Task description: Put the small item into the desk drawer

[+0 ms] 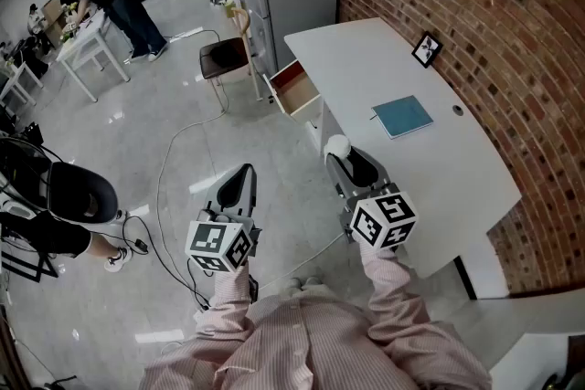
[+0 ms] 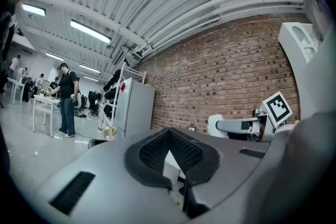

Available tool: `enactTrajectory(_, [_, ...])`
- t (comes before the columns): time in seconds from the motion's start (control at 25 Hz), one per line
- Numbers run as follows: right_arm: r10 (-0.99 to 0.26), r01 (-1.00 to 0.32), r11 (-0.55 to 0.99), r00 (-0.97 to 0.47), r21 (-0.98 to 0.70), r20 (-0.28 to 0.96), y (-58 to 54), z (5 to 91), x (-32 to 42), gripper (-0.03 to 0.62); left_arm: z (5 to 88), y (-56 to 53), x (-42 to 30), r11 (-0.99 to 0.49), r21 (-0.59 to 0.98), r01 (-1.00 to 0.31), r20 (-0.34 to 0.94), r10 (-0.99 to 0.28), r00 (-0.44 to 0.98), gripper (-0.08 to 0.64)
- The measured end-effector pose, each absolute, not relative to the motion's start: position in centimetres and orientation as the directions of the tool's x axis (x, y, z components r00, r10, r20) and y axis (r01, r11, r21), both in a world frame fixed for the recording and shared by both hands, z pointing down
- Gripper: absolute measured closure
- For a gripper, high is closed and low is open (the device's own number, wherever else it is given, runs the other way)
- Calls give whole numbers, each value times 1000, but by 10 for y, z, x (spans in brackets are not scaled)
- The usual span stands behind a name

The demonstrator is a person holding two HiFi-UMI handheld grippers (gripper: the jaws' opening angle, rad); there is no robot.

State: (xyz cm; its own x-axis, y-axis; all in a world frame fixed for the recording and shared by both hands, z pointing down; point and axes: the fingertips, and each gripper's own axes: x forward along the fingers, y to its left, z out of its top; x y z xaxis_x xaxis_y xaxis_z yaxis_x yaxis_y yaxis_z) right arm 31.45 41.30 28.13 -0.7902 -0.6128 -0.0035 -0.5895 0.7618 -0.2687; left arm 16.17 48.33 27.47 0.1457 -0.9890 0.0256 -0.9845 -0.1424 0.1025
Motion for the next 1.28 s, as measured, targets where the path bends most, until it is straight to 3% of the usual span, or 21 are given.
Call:
enactTrajectory(0.8, [-617, -588, 754, -787, -293, -9, 381, 290, 315, 440, 288, 448, 154, -134, 148, -980, 38, -989, 141, 560])
enactTrajectory(1.28, [-620, -601, 735, -783, -313, 47, 281, 310, 230, 440, 308, 346, 64, -122, 198, -972, 61, -989, 137, 560])
